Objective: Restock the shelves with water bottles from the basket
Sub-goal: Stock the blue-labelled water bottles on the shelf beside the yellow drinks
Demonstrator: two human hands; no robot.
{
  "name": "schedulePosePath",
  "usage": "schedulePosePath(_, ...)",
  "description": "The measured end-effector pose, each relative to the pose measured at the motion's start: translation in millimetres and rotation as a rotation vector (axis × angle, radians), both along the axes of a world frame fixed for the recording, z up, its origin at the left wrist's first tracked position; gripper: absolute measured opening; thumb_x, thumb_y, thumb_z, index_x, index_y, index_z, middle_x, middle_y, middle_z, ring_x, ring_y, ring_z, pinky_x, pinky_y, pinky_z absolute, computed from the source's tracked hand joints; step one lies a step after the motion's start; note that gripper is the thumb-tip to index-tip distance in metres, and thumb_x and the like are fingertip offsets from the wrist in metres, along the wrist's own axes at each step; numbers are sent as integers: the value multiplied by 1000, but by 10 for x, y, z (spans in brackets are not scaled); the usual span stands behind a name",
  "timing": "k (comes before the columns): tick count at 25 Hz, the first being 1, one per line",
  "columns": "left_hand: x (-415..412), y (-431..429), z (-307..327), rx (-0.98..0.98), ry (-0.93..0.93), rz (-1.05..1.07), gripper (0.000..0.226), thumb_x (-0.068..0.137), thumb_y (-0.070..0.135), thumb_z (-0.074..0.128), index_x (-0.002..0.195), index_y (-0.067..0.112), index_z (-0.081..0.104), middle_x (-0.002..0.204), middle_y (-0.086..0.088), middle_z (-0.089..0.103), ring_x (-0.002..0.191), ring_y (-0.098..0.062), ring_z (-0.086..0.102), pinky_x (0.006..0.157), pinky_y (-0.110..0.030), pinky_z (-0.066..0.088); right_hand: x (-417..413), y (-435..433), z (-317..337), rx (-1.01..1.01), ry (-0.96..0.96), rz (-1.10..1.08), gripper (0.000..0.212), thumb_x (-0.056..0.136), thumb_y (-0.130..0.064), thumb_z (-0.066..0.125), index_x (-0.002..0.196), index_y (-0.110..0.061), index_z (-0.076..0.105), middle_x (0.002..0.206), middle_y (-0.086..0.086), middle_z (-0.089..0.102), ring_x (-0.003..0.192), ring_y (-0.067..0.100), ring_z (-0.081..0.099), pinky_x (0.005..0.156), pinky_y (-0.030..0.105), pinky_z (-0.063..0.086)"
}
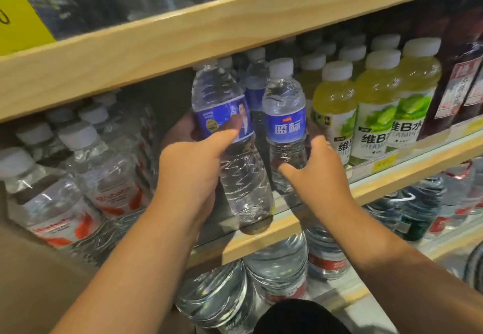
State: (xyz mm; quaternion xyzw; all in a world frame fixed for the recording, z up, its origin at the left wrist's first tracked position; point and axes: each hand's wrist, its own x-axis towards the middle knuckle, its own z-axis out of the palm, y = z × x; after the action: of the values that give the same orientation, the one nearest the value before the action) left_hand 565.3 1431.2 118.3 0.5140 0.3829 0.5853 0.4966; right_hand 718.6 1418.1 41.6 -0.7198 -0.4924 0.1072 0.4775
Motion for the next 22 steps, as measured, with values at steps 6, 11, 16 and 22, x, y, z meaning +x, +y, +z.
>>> schedulePosePath(6, 175, 170, -182, 159, 216, 92, 51, 77, 6, 77, 123, 19, 60, 95, 15, 72, 89, 2, 69, 78, -17, 54, 46, -22, 45, -26, 22, 24, 49, 73, -34, 80, 91, -16, 38, 89, 1, 44, 75, 18, 42, 60, 28, 29)
schedulePosePath(11, 268, 284, -456, 115, 196, 132, 65, 79, 10, 76, 137, 20, 50, 103, 22, 65, 90, 15, 63, 76, -7, 49, 68, -31, 23, -30, -1, 64, 48, 74, -38, 79, 92, -17, 39, 84, -5, 41, 73, 13, 41, 54, 24, 28)
schedulePosePath(16, 260, 337, -536, 68, 284, 95, 65, 74, 15, 81, 131, 30, 53, 105, 19, 70, 96, 4, 66, 83, -19, 51, 70, -36, 23, -43, -31, 50, 49, 75, -38, 79, 92, -16, 38, 90, -1, 42, 78, 17, 43, 65, 28, 32)
schedulePosePath(22, 59, 123, -606, -56, 752, 50, 40, 73, 37, 80, 106, 36, 58, 86, 20, 67, 85, -3, 65, 74, -20, 51, 58, -63, 9, -42, -96, 38, 52, 74, -38, 79, 94, -16, 36, 96, 2, 44, 80, 18, 43, 66, 28, 33)
